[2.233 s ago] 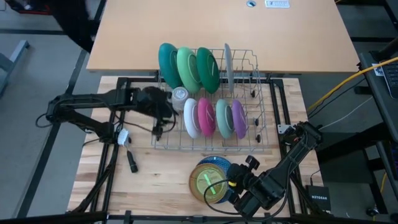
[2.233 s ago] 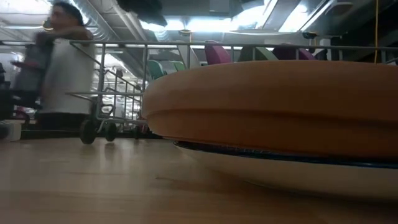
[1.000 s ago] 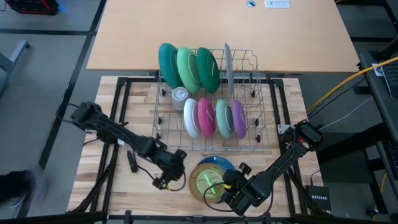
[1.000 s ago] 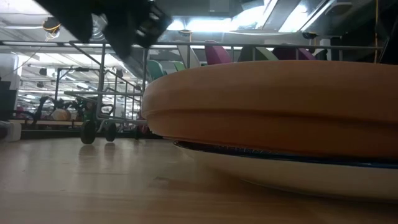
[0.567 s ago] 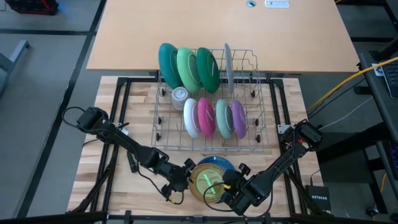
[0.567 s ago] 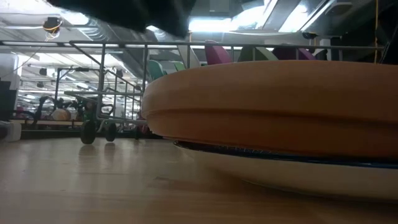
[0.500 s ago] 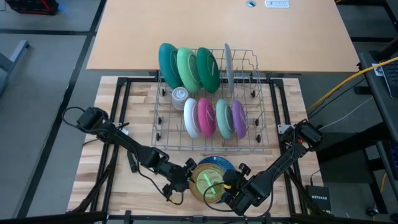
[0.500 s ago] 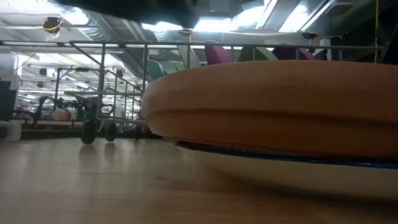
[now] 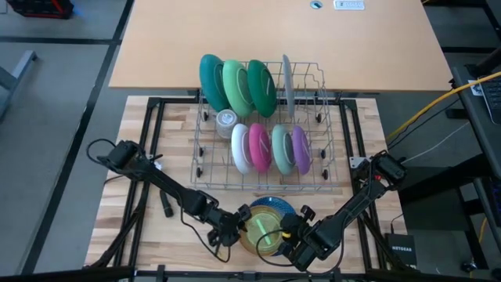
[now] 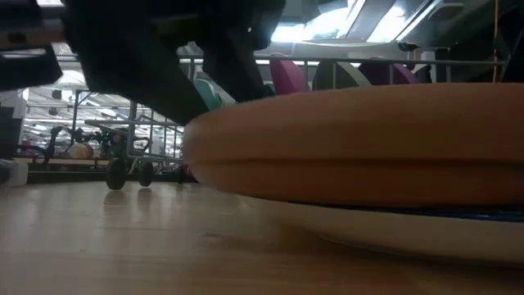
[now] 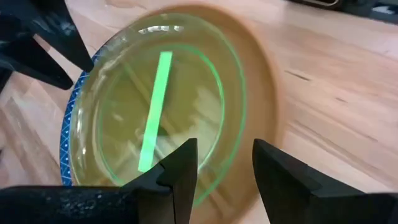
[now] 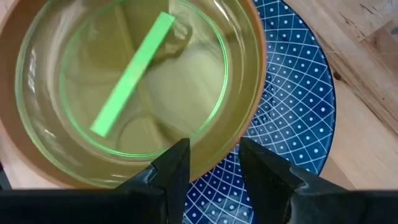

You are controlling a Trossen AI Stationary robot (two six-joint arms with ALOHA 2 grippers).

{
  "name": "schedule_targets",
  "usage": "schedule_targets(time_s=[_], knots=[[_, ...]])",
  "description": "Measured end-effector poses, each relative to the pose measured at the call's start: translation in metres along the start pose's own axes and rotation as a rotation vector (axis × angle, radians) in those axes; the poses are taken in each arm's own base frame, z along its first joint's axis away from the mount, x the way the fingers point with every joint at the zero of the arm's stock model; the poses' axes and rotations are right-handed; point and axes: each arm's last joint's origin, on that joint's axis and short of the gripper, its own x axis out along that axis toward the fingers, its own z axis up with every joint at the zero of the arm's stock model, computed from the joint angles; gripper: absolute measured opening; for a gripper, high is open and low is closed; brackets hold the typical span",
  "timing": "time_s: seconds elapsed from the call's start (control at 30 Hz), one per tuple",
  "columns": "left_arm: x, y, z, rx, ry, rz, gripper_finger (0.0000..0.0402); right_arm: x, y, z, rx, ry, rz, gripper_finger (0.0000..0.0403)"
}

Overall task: Sort dishes
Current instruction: Move the transparent green plate from stacked plates to the bottom center

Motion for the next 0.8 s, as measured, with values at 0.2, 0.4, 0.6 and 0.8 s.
schedule_targets(time_s=[0.2,0.4,0.6,0.8], knots=[[0.005,0.0006,0.0004,0.038,-0.007,0.034,0.0143,0.0,-0.0001,-0.0002,-0.004,0.006,0.0,0.0144],[0.005,0.0005,0.0004,0.12,-0.004,0.034,0.0143,0.0,-0.0001,-0.0002,-0.005,0.006,0.0,0.0144],[0.0051,0.0004,0.0001,0.208,-0.001,0.033,0.0143,0.0,0.0,-0.0002,-0.005,0.006,0.001,0.0144],[0.0106,0.0002,-0.0032,0.28,0.014,0.036,0.0143,-0.0001,0.0005,0.0,-0.002,0.005,0.006,0.0144]])
